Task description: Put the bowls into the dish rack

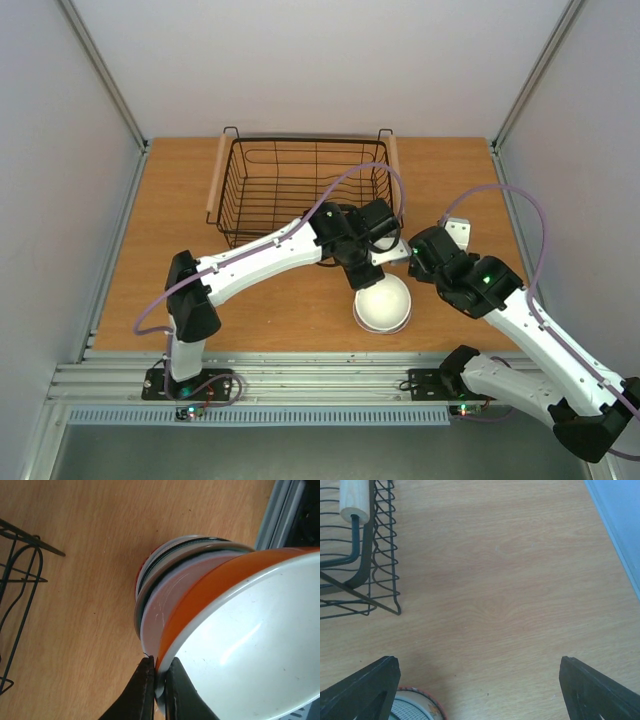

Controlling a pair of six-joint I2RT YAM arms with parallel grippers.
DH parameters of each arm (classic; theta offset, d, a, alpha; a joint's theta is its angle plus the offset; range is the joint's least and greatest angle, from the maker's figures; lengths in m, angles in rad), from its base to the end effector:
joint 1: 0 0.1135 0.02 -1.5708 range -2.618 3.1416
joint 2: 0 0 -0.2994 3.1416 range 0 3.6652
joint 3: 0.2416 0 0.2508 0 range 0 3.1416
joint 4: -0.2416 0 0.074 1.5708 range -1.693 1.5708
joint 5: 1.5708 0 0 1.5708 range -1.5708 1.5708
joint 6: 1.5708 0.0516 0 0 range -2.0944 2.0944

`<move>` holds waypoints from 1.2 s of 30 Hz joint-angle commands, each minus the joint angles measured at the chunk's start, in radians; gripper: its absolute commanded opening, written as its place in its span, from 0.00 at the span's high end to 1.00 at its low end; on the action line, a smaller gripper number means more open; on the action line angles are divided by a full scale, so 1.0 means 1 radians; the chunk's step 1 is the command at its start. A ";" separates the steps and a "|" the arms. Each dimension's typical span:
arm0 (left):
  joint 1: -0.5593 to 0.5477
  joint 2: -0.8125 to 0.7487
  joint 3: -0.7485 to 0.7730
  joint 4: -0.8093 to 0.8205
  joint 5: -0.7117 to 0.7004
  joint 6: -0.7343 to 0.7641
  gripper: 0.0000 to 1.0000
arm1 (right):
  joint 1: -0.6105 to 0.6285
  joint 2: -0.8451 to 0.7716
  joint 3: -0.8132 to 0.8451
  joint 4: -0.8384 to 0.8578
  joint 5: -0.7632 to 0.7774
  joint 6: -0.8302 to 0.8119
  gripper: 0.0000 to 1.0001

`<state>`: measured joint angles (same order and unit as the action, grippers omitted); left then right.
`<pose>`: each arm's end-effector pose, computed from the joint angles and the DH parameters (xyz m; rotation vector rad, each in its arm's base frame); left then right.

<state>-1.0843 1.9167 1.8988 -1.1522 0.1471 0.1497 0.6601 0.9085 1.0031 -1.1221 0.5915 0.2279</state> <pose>0.1873 -0.3702 0.3357 1.6638 2.2725 -0.4429 0.1227 0.0589 0.3323 -0.3136 2.3722 -0.3707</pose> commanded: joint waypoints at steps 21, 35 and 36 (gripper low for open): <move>0.296 -0.374 -0.125 0.157 0.229 0.042 1.00 | -0.006 -0.160 0.070 0.320 -0.732 -0.129 0.11; 0.344 -0.435 -0.193 0.199 0.327 0.044 1.00 | -0.006 -0.199 -0.052 0.690 -0.966 -0.084 0.03; 0.346 -0.435 -0.192 0.200 0.324 0.045 1.00 | -0.006 -0.204 -0.056 0.697 -0.973 -0.080 0.03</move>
<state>-0.7341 1.4849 1.6997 -1.0508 0.4046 0.2058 0.6498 0.7238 0.9714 -0.5453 -0.2829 0.1196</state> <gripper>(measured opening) 0.035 0.965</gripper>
